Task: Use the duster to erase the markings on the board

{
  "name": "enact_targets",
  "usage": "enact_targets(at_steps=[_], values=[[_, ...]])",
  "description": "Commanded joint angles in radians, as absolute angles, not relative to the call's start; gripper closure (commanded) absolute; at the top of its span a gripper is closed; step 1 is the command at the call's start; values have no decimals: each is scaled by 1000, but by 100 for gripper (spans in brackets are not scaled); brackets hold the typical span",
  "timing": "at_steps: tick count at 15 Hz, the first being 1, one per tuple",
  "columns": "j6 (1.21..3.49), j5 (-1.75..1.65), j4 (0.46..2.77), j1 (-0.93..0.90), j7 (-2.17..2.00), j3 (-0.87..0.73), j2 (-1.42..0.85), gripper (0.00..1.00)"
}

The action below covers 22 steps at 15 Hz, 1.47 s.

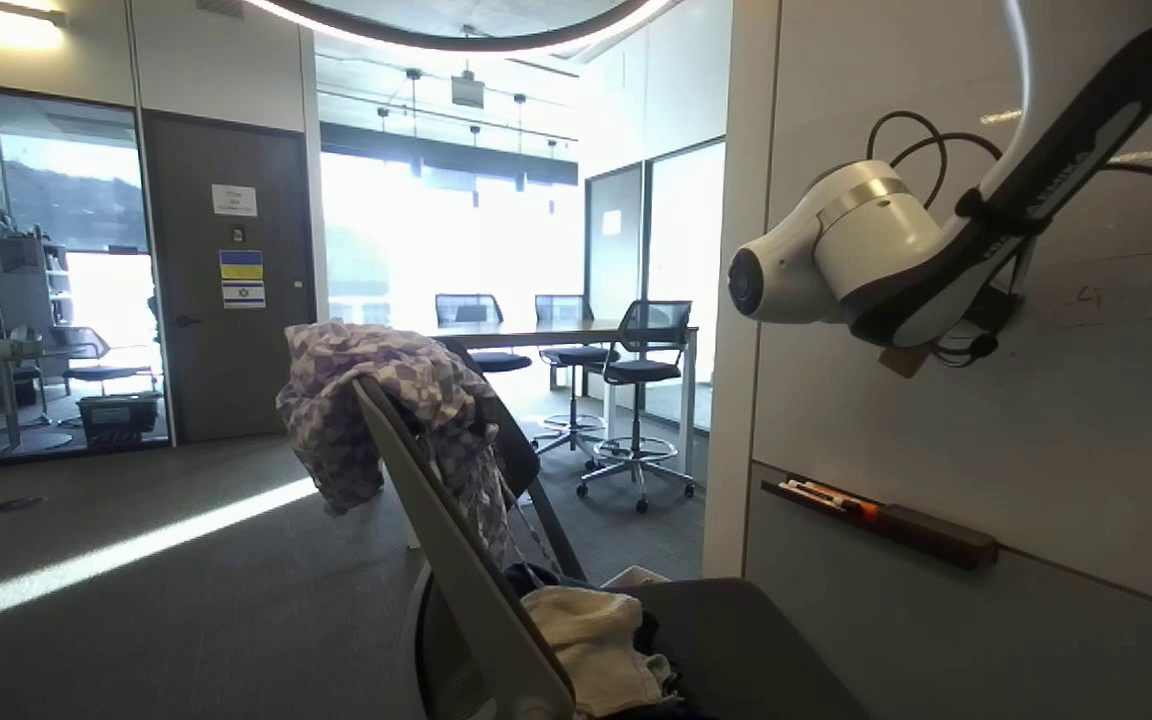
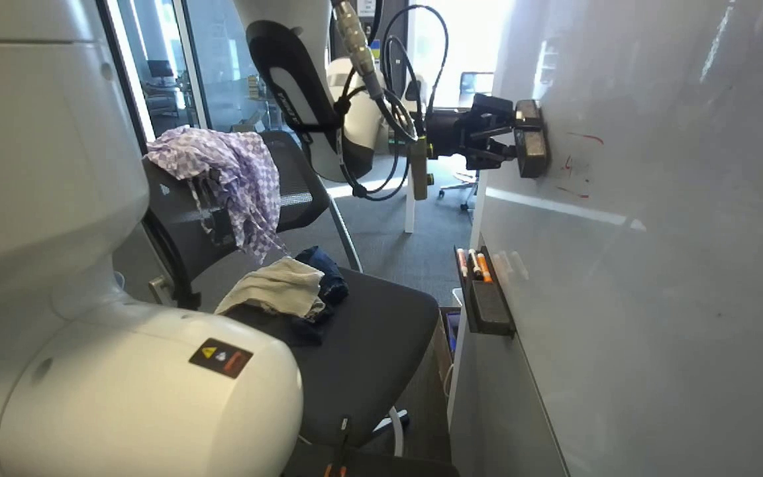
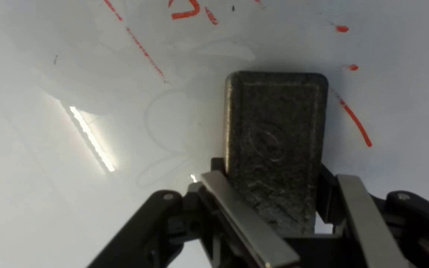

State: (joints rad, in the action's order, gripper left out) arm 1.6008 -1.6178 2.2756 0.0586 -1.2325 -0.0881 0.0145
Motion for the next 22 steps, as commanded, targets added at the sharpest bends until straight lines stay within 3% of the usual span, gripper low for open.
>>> enact_targets(at_steps=[1, 8, 22], values=[[1576, -1581, 2206, 62, -1240, -79, -84, 69], [1572, -1590, 2177, 68, -1354, -75, -194, 69], [1523, -1520, 2329, 87, -1425, -92, -6, 69]])
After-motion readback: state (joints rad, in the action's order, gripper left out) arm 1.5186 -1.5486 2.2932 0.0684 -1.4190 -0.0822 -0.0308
